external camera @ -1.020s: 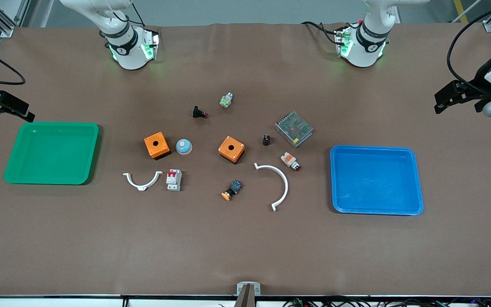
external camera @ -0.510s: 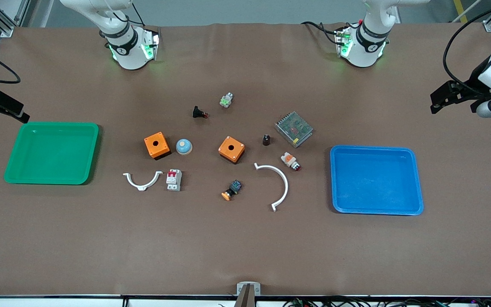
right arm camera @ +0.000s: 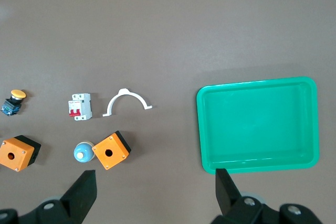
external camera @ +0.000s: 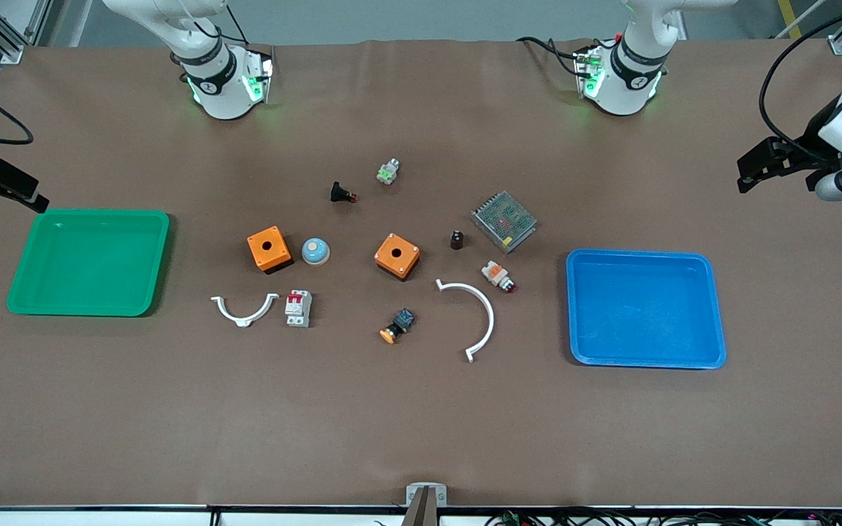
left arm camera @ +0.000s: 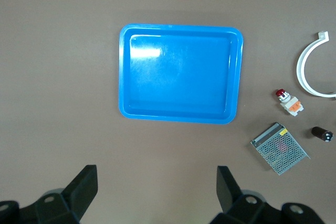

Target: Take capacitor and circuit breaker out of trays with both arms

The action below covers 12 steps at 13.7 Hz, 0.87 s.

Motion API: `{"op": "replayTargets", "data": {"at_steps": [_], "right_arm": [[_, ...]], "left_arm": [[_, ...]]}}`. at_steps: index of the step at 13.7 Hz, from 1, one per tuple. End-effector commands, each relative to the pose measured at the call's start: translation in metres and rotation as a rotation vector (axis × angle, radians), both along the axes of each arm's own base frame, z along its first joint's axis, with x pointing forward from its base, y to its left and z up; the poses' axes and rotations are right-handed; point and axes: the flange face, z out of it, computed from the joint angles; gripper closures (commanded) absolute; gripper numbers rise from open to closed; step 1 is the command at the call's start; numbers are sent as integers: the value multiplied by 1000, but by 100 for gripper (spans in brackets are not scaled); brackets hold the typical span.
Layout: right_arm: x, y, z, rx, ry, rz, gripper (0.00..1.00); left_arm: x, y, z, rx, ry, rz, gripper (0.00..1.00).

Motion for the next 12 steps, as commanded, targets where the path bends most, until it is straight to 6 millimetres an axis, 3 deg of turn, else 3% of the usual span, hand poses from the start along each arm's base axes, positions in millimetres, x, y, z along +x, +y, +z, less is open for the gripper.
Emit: {"op": "replayTargets", "data": {"at_steps": [1,12], "right_arm": [[5,-3,3,-12,-2,-8,0],[6,-2,1,-26,2,-4,0]], "left_arm": [[3,2,8,-15,-3,-16,0],[3,-5,3,-17,1,-22,0]]}}
